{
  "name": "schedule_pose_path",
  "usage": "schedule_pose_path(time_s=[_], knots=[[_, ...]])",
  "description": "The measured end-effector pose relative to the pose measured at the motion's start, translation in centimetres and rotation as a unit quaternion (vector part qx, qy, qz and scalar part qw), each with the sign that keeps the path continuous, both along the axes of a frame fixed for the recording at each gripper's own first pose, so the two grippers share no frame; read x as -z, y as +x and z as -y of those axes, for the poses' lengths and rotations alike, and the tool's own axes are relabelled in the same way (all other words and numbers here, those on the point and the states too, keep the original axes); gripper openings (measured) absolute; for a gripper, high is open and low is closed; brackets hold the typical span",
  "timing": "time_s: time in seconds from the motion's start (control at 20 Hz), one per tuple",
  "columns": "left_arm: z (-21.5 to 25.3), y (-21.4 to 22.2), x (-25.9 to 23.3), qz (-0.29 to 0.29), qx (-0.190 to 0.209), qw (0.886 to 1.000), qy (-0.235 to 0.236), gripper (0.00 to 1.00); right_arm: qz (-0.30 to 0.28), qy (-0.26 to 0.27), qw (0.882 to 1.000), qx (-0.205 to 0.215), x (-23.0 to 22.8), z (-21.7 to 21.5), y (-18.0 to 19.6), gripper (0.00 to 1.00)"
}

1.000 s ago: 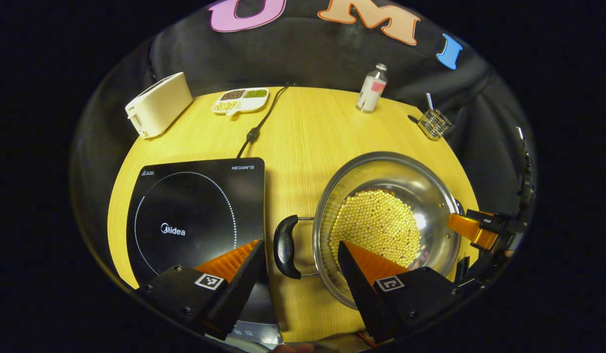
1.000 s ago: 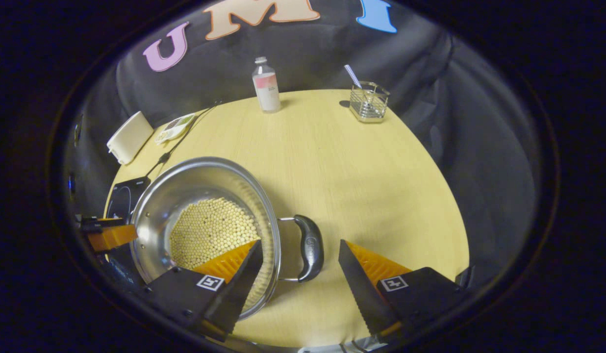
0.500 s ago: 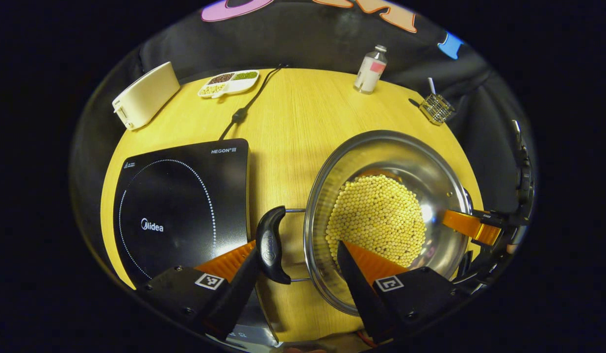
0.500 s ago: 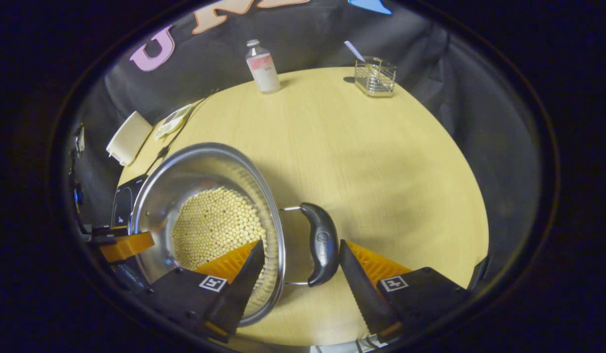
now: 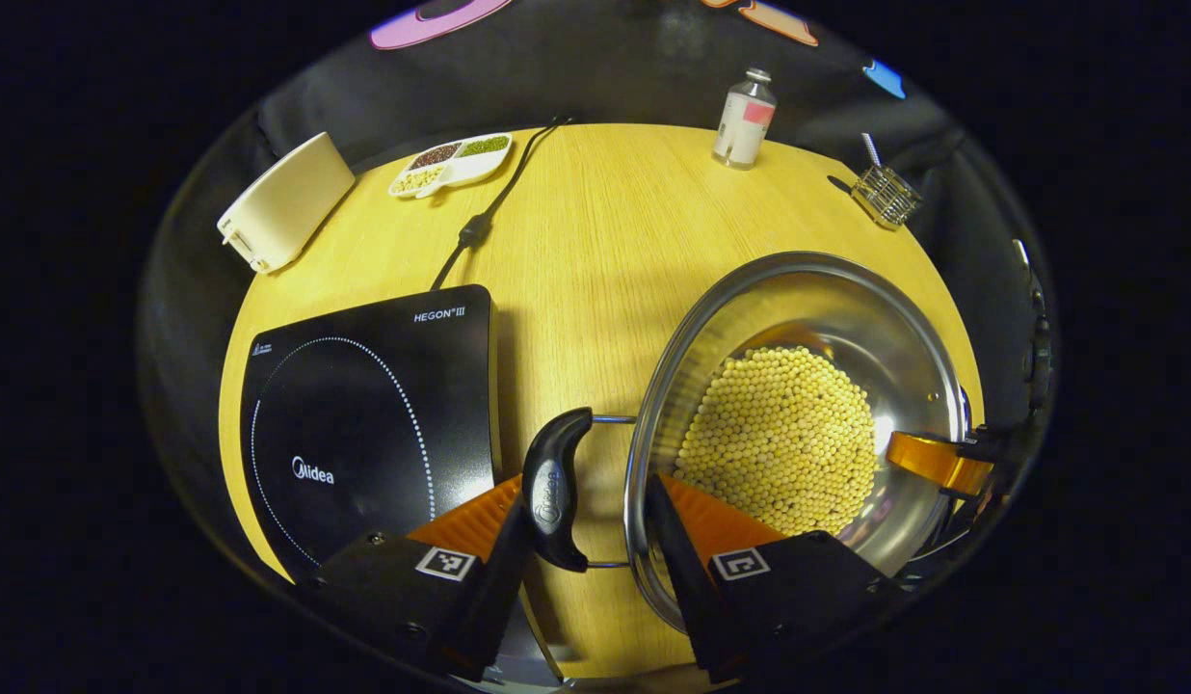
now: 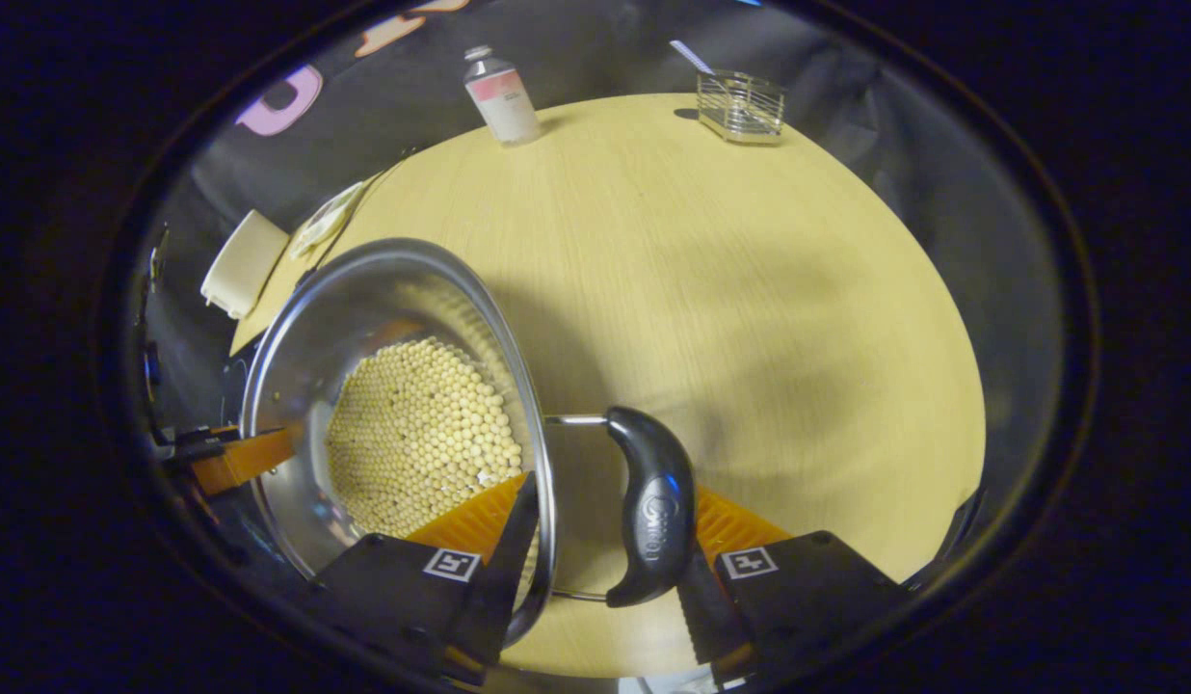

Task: First push the handle of the pot to place it horizontally, then grasp the pot with both hands and set it on the induction cooktop.

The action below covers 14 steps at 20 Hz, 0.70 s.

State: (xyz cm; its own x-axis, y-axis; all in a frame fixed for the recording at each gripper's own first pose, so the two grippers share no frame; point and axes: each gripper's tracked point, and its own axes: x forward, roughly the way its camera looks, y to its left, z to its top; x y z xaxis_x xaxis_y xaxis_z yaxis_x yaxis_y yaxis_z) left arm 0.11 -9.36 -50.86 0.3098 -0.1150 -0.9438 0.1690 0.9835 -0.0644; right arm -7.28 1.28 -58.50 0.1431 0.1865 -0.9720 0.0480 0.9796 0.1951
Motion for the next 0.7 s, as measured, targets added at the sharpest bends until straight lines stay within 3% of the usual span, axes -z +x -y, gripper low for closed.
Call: schedule_pose_path(time_s=[0.15, 0.25, 0.7], knots=[[0.3, 0.0, -0.2, 0.004, 0.003, 1.0, -0.015, 0.71, -0.011, 0.024, 0.999, 0.034, -0.7, 0.1, 0.0, 0.61], [0.3, -0.4, -0.2, 0.002, -0.002, 1.0, -0.02, 0.65, -0.006, 0.02, 0.999, 0.027, -0.3, 0.0, 0.0, 0.58], [1.0, -1.8, -2.3, 0.03, -0.007, 0.999, -0.011, 0.65, 0.022, 0.028, 0.999, 0.019, -2.2, 1.4, 0.0, 0.58]])
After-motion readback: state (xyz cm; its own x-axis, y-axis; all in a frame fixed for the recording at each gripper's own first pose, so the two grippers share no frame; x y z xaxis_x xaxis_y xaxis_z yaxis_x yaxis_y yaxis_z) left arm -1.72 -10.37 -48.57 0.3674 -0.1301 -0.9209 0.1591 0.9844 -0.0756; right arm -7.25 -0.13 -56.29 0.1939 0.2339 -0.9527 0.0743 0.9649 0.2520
